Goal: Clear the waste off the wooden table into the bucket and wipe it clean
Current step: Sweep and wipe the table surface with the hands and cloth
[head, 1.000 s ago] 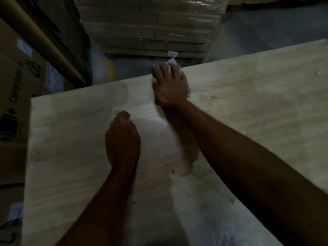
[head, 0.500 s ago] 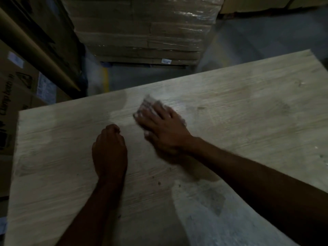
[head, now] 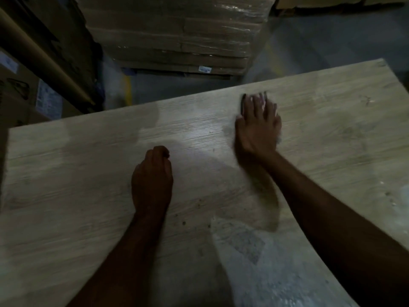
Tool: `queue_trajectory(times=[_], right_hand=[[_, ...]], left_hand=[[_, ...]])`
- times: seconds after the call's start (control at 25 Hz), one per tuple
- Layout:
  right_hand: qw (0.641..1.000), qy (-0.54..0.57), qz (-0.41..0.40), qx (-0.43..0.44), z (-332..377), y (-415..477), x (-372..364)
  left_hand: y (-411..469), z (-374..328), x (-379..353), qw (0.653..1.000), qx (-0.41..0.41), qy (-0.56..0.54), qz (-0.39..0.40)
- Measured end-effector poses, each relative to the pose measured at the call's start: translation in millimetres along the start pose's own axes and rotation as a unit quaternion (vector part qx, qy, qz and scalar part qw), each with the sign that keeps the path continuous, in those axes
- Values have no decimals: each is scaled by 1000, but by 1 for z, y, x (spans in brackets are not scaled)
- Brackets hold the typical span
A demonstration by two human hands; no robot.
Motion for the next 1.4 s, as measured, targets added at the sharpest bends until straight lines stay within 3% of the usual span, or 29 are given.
queue_trajectory(times=[0.04,0.12,0.16,0.2,0.24,0.28,0.32,0.36,0.4,0.48,0.52,0.56,0.6,0.68,0.76,0.8,0.88,0.92,0.96,1.04,1.08,1.12,1.2,1.24,1.28,1.32,1.4], right_hand=[[1000,-6,3,13,6,-22,-6],[965,-25,21,261,33,-106,-23],[943,-28,20,331,27,-114,-24],[939,-41,7,343,15,-101,-20],[960,-53,-7,274,3,-70,-14],[990,-36,-15,132,-5,-41,-4],[1000,-19,-12,21,-2,-31,2],[999,-6,-7,-36,10,-40,0],[1000,-7,-16,-16,31,-67,-8],[984,-22,3,179,68,-151,-27],[972,-30,-3,233,59,-161,-28],[974,-43,-22,222,41,-150,-23],[984,-62,-42,159,20,-117,-20],[996,-54,-35,-54,-6,-70,-4],[995,-9,-27,-98,12,-90,-8],[999,-25,-43,-1,41,-128,-21],[962,-67,-28,262,52,-182,-39],[950,-81,-18,302,41,-181,-33],[964,-83,-28,251,23,-157,-30],[998,-51,-34,-4,4,-128,-11],[998,-33,-17,-44,10,-139,-12],[999,-20,-20,-25,20,-168,-21],[971,-65,-18,228,50,-259,-41],[949,-75,-20,306,42,-272,-43],[943,-85,-18,320,26,-261,-36],[961,-104,-30,256,7,-227,-31],[997,-66,-36,3,-11,-174,-14]], left_hand=[[0,-3,-1,1000,3,-2,-1],[1,-5,2,1000,7,-4,-15],[2,-5,4,1000,6,-2,-20],[2,-4,4,1000,6,1,-20],[0,-4,2,1000,4,5,-19],[-1,-1,1,1000,0,10,-19],[-1,1,-1,1000,-5,13,-22],[-1,3,-3,999,-17,14,-28],[1,3,-5,999,-34,14,-36],[-4,6,-3,996,-69,21,-45],[-12,9,0,996,-78,24,-38],[-26,11,3,996,-78,26,-25],[-43,12,5,997,-68,32,-8],[-83,14,5,998,-53,31,11],[-103,15,9,998,-63,12,6],[-101,16,11,998,-63,-8,-3],[-96,17,13,998,-52,-35,-18],[-95,18,13,998,-52,-38,-22],[-95,18,13,997,-59,-36,-23],[-95,17,12,998,-65,-21,-11],[-95,17,12,998,-58,-14,-6],[-93,15,13,998,-56,-11,-5],[-91,15,16,998,-61,-11,-10],[-92,16,16,997,-71,-12,-15],[-93,17,15,997,-78,-13,-21],[-95,18,13,996,-82,-11,-27],[-93,21,9,997,-78,-19,-20]])
Point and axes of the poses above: each hand's wrist, its own y-axis towards the middle knuckle, its own x-axis out of the back of the hand, z = x × y, the point moved 1 cm from there along y, towards the middle knuckle, and after that the axes turned 10 degrees about -y, right-handed, at the moved point
